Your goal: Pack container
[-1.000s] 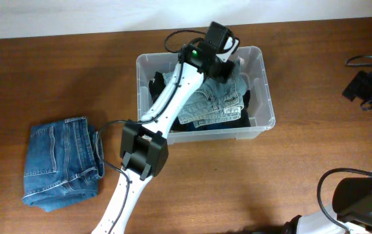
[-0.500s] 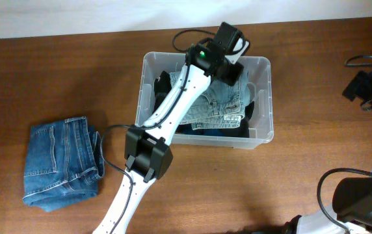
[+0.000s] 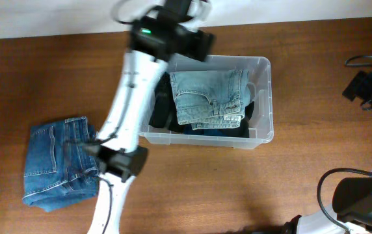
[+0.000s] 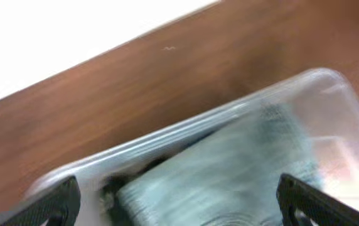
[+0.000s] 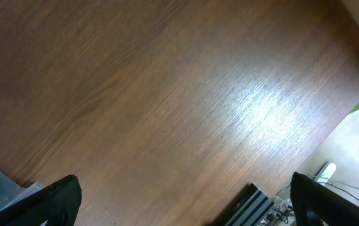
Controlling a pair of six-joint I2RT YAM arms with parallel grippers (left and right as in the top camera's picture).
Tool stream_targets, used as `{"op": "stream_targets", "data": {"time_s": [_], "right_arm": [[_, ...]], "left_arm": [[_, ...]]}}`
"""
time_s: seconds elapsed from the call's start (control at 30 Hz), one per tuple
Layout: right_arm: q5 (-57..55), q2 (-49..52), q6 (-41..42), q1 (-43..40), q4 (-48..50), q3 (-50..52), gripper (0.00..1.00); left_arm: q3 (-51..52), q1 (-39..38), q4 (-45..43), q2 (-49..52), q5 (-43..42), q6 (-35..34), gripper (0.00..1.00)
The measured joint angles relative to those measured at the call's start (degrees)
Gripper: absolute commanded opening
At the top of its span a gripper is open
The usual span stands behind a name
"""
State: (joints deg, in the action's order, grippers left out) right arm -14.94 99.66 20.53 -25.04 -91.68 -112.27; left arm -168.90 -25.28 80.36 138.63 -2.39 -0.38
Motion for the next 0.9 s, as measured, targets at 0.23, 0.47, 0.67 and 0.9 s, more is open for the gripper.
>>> {"op": "stream_targets", "data": {"time_s": [0.23, 0.47, 0.67, 0.9], "right_arm": [[0.00, 0.00, -0.02, 0.00, 0.00, 0.00, 0.98], [0.00, 0.00, 0.00, 0.00, 0.00, 0.00, 0.98], [0.00, 0.00, 0.00, 0.00, -0.02, 0.00, 0.98], [0.00, 0.00, 0.00, 0.00, 0.00, 0.00, 0.98]], "left_arm": [[-0.44, 10.62, 11.82, -3.76, 1.03, -0.09, 0.95], [-0.04, 12.15, 16.24, -3.76, -4.17, -0.04, 0.96], [7.93, 10.75, 16.28, -3.89, -5.31, -0.04, 0.96], [21.20, 10.97, 15.10, -3.89, -4.20, 0.11, 0.72]]}}
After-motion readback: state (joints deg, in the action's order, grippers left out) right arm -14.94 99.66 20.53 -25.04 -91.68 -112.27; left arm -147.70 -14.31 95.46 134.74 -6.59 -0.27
